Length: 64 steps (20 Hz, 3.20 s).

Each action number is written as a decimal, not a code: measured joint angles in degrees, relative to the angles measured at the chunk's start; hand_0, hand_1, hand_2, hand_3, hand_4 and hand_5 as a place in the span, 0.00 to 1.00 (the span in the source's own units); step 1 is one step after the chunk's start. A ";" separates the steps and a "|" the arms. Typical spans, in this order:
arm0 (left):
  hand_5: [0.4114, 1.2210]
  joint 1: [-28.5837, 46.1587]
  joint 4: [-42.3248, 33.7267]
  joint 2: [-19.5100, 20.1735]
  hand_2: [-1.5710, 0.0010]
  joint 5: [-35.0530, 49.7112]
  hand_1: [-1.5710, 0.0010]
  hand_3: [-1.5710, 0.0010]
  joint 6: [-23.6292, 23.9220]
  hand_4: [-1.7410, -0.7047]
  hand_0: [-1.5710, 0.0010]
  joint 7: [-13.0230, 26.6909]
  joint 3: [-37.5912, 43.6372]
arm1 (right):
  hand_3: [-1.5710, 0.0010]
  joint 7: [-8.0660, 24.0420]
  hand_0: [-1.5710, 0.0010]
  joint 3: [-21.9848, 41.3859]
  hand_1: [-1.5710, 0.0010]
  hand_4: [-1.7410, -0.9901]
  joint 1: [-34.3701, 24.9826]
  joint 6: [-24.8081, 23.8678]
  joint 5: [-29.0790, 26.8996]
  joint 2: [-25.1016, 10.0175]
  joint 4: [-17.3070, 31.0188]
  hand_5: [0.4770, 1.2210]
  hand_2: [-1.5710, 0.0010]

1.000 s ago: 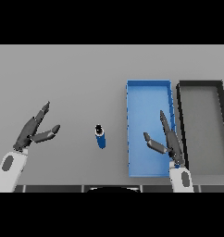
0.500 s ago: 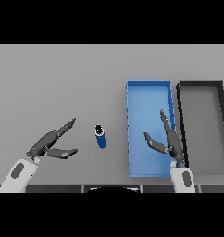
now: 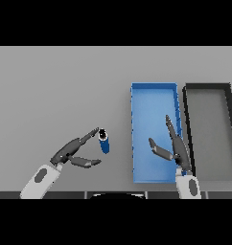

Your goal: Pick up the blue pipe and place it into the blue bin.

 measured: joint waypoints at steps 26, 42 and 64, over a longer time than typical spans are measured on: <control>0.94 -6.63 14.43 -16.27 0.07 -2.78 0.08 0.12 2.36 0.05 0.09 -7.84 -3.54 | 1.00 -0.05 1.00 -1.35 1.00 0.74 0.16 0.69 -1.86 -0.53 0.34 0.17 1.00; 1.00 -10.14 0.16 -17.97 0.00 -1.62 0.00 0.05 4.11 0.00 0.00 0.85 -5.70 | 1.00 -1.10 1.00 -1.36 1.00 0.80 0.97 -0.20 -0.58 -0.85 -0.86 0.17 1.00; 1.00 -10.67 0.83 -17.64 0.00 -2.28 0.00 0.05 2.78 0.00 0.00 2.01 -4.87 | 1.00 18.78 1.00 8.08 1.00 0.62 -19.34 24.25 -29.03 -14.11 -16.07 0.07 1.00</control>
